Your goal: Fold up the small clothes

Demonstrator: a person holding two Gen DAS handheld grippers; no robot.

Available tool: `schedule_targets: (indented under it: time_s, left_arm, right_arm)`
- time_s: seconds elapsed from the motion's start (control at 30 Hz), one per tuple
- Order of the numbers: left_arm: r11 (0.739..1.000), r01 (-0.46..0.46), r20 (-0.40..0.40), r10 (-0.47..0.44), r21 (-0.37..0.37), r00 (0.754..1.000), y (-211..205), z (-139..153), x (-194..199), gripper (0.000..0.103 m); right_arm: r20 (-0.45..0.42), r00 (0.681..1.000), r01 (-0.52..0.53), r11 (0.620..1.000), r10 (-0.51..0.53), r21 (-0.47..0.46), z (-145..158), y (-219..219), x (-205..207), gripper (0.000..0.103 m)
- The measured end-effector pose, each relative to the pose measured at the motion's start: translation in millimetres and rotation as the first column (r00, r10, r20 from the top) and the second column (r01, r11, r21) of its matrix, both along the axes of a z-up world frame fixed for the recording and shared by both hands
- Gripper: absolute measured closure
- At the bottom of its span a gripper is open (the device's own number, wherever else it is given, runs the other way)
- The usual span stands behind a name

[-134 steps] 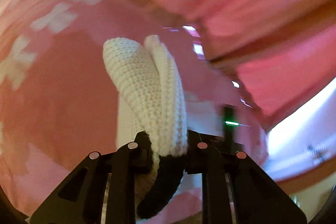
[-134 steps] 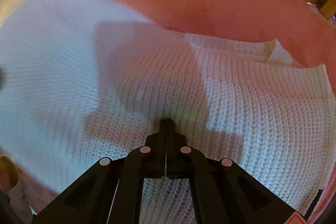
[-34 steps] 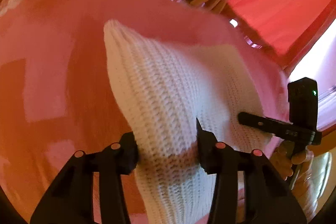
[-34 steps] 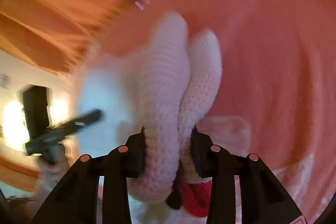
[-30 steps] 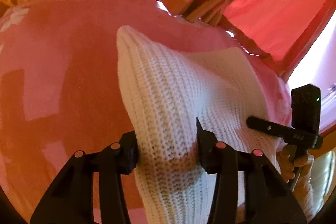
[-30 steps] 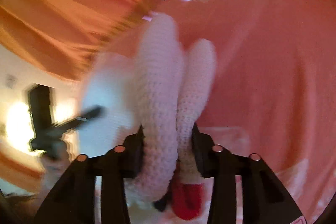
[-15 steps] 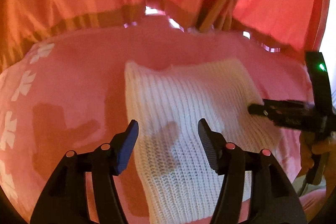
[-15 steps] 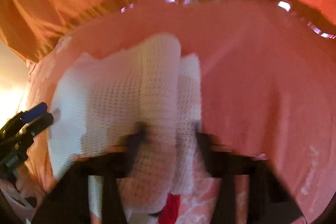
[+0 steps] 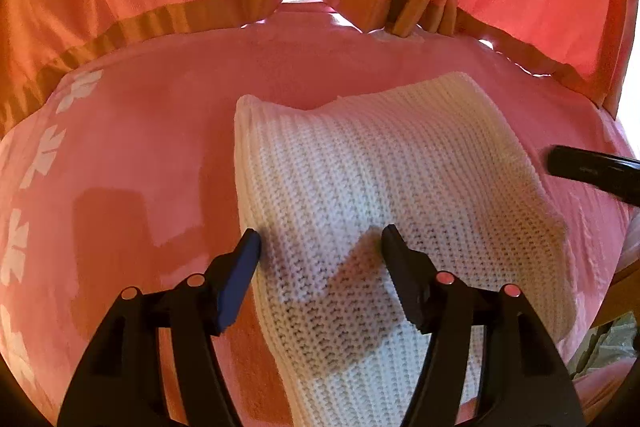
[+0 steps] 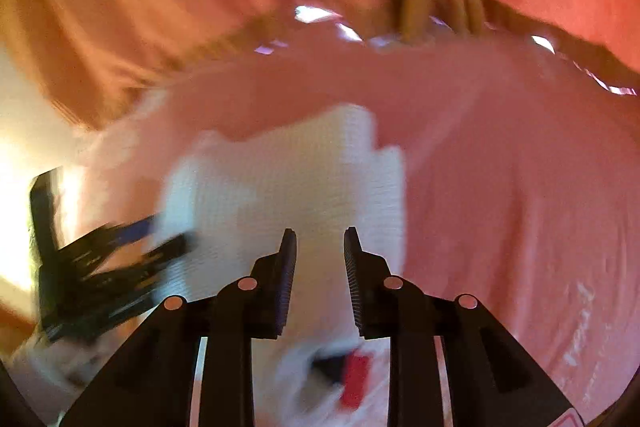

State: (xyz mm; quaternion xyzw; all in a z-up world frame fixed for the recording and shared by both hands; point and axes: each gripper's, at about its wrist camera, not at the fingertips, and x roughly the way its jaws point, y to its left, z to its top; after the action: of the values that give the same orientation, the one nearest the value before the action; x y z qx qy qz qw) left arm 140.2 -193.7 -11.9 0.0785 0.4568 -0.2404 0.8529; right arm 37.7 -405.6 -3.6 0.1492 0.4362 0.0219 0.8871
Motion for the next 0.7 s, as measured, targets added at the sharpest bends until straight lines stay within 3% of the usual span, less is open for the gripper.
schedule_targets:
  time_s: [0.07, 0.17, 0.2, 0.33, 0.5, 0.63, 0.7]
  left_arm:
    - [1.000, 0.000, 0.003, 0.000, 0.004, 1.000, 0, 0, -1, 0.042]
    - [1.000, -0.001, 0.008, 0.000, 0.008, 1.000, 0, -1, -3, 0.042]
    - [1.000, 0.004, 0.007, -0.004, 0.008, 1.000, -1, -2, -4, 0.041]
    - [1.000, 0.008, 0.014, -0.008, 0.011, 1.000, 0, -2, -10, 0.041]
    - [1.000, -0.005, 0.000, 0.005, 0.002, 1.000, 5, -3, -11, 0.040]
    - [1.000, -0.021, -0.016, 0.020, -0.018, 1.000, 7, -2, -10, 0.040]
    - [0.996, -0.022, -0.050, 0.018, -0.083, 0.999, 16, 2, -8, 0.032]
  right_arm:
    - [-0.040, 0.997, -0.070, 0.998, 0.070, 0.007, -7, 14, -19, 0.082]
    - [-0.232, 0.971, -0.080, 0.991, 0.053, -0.109, -52, 15, -13, 0.086]
    - [-0.250, 0.967, -0.085, 0.981, 0.040, -0.173, -61, 13, -15, 0.086]
    - [-0.201, 0.980, -0.024, 0.998, 0.012, -0.059, -46, -9, -33, 0.085]
    - [-0.106, 0.993, 0.057, 0.998, -0.057, -0.008, -24, -29, -42, 0.064]
    - [-0.121, 0.989, 0.093, 0.996, -0.090, 0.019, -29, -36, -11, 0.046]
    - [-0.132, 0.987, 0.097, 0.994, -0.090, 0.050, -34, -36, -1, 0.036]
